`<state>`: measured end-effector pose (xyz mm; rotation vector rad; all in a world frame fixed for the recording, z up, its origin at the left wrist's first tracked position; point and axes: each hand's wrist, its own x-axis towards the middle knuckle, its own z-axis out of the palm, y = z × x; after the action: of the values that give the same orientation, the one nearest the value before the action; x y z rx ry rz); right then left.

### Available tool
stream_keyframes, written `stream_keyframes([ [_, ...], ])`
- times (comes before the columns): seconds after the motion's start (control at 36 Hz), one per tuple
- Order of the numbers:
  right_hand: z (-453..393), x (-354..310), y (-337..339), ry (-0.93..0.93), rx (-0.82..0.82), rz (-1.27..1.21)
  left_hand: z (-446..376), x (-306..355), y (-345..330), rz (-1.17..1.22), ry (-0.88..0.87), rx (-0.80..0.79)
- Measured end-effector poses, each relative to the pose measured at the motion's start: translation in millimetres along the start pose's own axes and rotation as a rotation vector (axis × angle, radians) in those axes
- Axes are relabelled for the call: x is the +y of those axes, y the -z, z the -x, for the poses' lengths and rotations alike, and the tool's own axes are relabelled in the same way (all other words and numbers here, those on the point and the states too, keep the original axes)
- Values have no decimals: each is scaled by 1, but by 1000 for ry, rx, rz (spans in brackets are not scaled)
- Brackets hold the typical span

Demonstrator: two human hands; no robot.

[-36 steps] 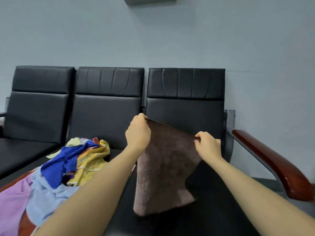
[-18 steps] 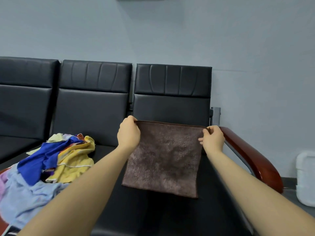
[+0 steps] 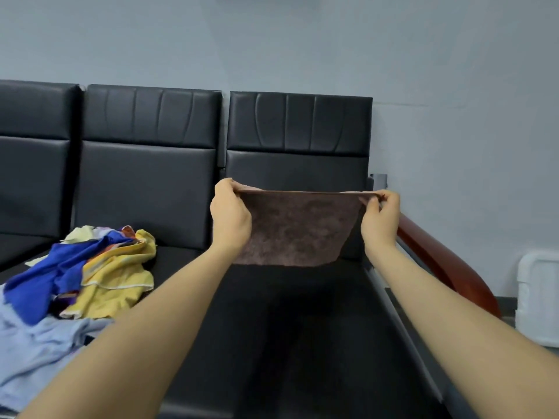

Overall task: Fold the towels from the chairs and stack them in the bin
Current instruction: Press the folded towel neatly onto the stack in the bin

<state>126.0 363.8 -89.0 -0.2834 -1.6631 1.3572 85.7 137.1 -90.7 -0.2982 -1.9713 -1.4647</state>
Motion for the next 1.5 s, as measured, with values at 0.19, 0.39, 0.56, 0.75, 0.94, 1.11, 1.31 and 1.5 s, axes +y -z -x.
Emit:
stream_keyframes([
  [0.19,32,22,17,-62,-49,113,36,-27,10,-236,34,25],
  [0.39,58,39,35,-189,-64,383,68,-42,19,-514,60,-33],
  [0.56,73,57,44,-263,-146,526,81,-52,20,-627,177,-262],
  [0.75,85,95,39,-313,-272,480,94,-86,6,-819,241,-446],
  [0.94,92,129,32,-298,-359,672,106,-112,-10,-716,411,-455],
  [1.11,93,139,25,-264,-319,721,109,-118,-17,-771,328,-367],
  [1.31,97,140,13,-137,-356,726,109,-127,-22,-840,278,-298],
  [1.5,115,138,-2,186,-789,804,119,-124,-27,-1056,319,-385],
])
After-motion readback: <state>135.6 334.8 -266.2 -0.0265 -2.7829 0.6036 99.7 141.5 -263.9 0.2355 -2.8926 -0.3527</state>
